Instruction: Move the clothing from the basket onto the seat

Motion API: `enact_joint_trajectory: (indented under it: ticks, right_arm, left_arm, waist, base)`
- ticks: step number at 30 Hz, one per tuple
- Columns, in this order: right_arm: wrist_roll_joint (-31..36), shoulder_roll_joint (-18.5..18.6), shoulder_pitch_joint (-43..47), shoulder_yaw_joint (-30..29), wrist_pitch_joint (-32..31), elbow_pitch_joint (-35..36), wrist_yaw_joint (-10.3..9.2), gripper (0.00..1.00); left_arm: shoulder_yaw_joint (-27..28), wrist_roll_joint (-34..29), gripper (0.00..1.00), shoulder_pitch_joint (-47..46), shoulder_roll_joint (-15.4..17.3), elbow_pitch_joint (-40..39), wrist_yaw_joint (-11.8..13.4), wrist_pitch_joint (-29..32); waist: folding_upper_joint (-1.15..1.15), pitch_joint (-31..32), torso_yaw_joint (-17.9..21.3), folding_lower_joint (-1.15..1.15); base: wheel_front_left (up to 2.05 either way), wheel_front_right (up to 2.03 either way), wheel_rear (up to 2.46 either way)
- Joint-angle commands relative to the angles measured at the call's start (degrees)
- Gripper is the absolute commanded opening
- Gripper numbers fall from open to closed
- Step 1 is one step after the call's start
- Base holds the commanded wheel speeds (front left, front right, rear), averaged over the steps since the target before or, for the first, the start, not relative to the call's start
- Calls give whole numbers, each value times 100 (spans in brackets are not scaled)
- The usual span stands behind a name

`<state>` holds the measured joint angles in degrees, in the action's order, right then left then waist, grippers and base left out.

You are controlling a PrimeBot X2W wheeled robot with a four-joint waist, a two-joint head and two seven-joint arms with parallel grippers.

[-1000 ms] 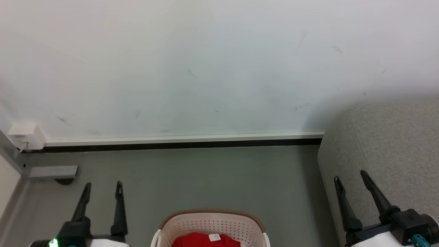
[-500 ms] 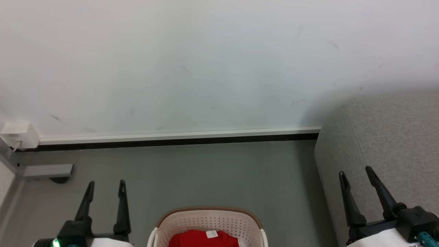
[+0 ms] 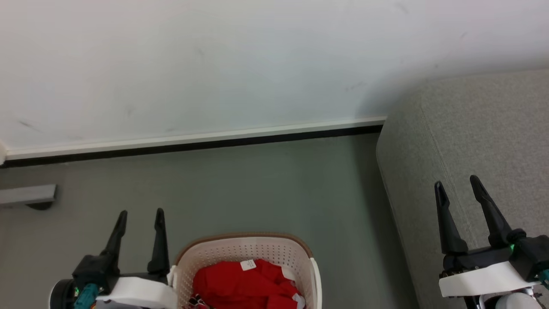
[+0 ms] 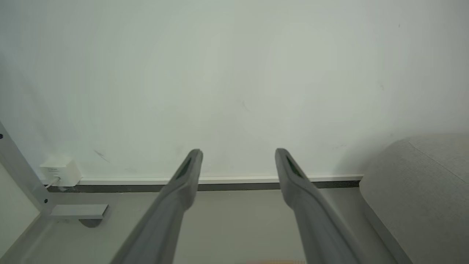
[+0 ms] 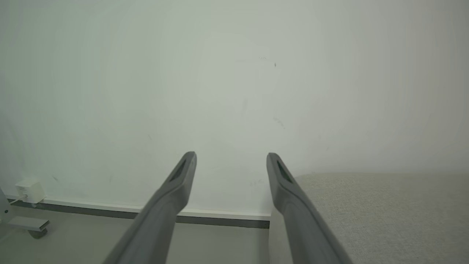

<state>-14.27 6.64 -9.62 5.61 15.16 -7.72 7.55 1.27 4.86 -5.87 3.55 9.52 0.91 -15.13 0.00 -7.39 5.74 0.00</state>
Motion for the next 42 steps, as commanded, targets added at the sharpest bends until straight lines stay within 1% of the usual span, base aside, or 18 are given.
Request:
enact_joint_trajectory:
  ticks: [1, 6, 9, 14, 19, 26, 30, 37, 42]
  right_arm:
    - [-77, -1, -124, 12, -2, 59, -12, 100]
    - [-169, -26, -315, 15, -2, 238, -12, 100]
    - [-201, -48, -424, -19, -2, 339, -12, 100]
    - [-208, -108, -652, -121, -3, 538, -12, 100]
    - [-206, -190, -913, -189, -3, 850, -12, 100]
    - [-263, -310, -1247, -179, -3, 1299, -12, 100]
    - [-352, -355, -1389, -176, -3, 1519, -12, 100]
    - [-449, -381, -1555, -217, -3, 1950, -12, 100]
    - [-628, -382, -1638, -202, -3, 2179, -12, 100]
  left_arm:
    - [15, 60, 100, -115, -2, 123, -53, -4]
    - [59, 102, 100, -453, -5, 745, -187, -4]
    - [44, 121, 100, -680, -8, 1143, -311, -4]
    - [-82, 90, 100, -1161, 51, 2083, -542, -4]
    - [-237, 56, 100, -1752, 126, 2968, -682, -4]
    - [-442, 51, 100, -2635, 306, 4252, -777, -4]
    - [-555, 86, 100, -3104, 449, 4924, -803, 122]
    - [-773, 82, 100, -3713, 781, 5696, -833, 289]
    - [-825, 187, 100, -4029, 917, 6065, -837, 501]
  waist:
    - [0, -310, 200, 0]
    - [0, -745, 409, 0]
    - [0, -1021, 507, 0]
    - [0, -1493, 665, 0]
    - [0, -1998, 829, 0]
    - [0, -2693, 1101, 0]
    - [0, -3050, 1230, 0]
    - [0, -3536, 1552, 0]
    - [0, -3799, 1768, 0]
  base:
    - [0, 0, 0]
    - [0, 0, 0]
    - [0, 0, 0]
    - [0, 0, 0]
    - [0, 0, 0]
    - [0, 0, 0]
    - [0, 0, 0]
    - [0, 0, 0]
    - [0, 0, 0]
